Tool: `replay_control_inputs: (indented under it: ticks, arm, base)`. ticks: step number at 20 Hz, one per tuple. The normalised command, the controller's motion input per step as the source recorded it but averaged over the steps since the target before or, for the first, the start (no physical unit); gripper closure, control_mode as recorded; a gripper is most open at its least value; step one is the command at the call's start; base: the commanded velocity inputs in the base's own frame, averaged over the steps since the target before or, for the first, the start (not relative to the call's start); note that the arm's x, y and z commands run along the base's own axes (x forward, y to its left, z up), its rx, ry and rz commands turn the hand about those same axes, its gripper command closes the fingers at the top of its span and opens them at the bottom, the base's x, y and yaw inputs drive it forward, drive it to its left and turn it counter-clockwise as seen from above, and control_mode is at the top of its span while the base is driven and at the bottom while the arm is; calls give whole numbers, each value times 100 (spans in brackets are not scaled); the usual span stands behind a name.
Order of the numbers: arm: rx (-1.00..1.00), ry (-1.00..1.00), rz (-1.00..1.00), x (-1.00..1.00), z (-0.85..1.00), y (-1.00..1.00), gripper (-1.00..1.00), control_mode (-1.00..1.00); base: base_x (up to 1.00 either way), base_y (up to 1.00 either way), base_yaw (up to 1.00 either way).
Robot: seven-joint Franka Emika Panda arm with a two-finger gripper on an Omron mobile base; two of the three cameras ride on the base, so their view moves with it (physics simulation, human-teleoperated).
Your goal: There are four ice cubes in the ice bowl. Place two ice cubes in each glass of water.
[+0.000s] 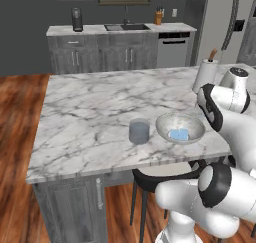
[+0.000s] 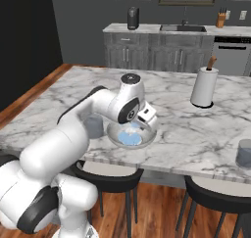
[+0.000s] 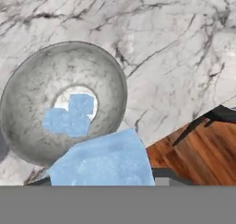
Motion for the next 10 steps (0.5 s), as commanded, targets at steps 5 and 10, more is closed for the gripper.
replay_control_inputs:
  ticks: [5, 10]
  arm:
    - [-10, -1, -33, -8, 16, -84, 100, -100]
    - [-7, 0, -33, 0, 2, -90, 100, -100]
  base:
    - [0, 0, 0]
    - [0, 0, 0]
